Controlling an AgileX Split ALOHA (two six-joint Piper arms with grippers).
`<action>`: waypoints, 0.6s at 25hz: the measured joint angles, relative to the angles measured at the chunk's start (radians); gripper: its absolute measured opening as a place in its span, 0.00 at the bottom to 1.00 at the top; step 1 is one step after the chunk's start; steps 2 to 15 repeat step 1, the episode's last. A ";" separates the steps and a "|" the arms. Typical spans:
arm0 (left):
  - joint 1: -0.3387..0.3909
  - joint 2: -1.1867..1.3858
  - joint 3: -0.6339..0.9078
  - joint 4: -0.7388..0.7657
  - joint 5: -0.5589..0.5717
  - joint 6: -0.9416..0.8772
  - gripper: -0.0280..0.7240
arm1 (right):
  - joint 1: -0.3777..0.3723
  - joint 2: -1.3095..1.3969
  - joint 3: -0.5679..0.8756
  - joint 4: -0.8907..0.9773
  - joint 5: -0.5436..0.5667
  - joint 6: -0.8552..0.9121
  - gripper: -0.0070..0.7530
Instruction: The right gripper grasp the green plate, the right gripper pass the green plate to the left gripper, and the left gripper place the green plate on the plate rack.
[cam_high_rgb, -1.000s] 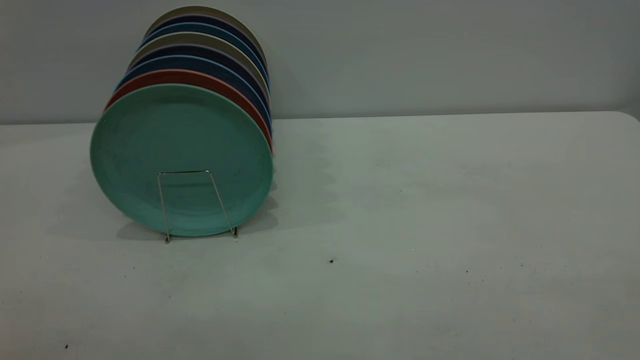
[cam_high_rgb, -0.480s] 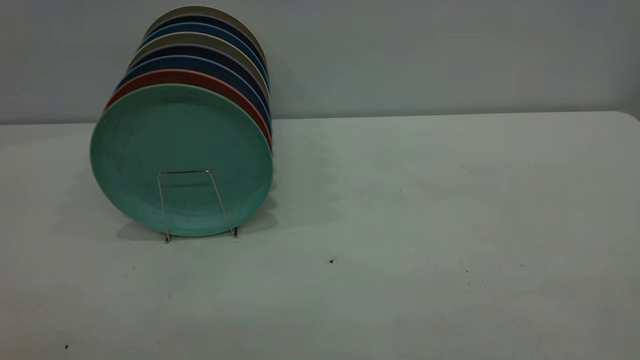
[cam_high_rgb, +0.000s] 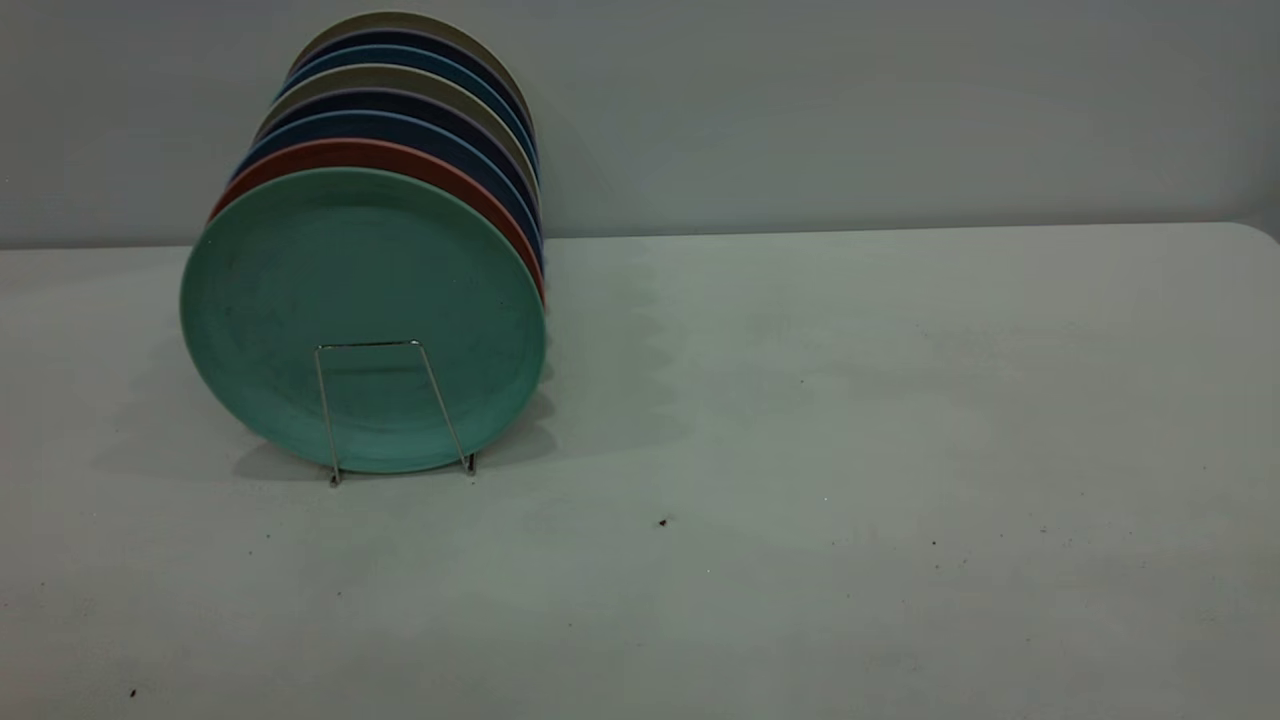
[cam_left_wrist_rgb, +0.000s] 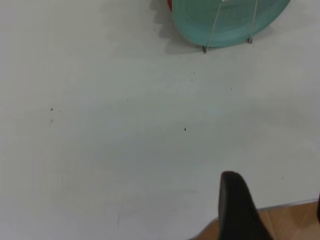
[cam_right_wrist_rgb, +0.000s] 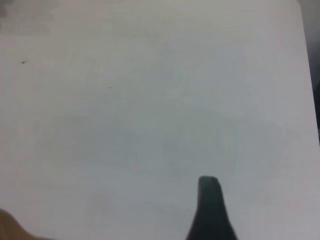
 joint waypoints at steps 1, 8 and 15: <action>0.000 0.000 0.000 0.000 0.000 0.000 0.59 | 0.000 0.000 0.000 0.000 0.000 0.000 0.75; 0.000 0.000 0.000 0.000 0.000 0.000 0.59 | 0.000 0.000 0.000 0.000 0.000 0.000 0.75; 0.000 0.000 0.000 0.000 0.000 0.000 0.59 | 0.000 0.000 0.000 0.000 0.000 0.000 0.75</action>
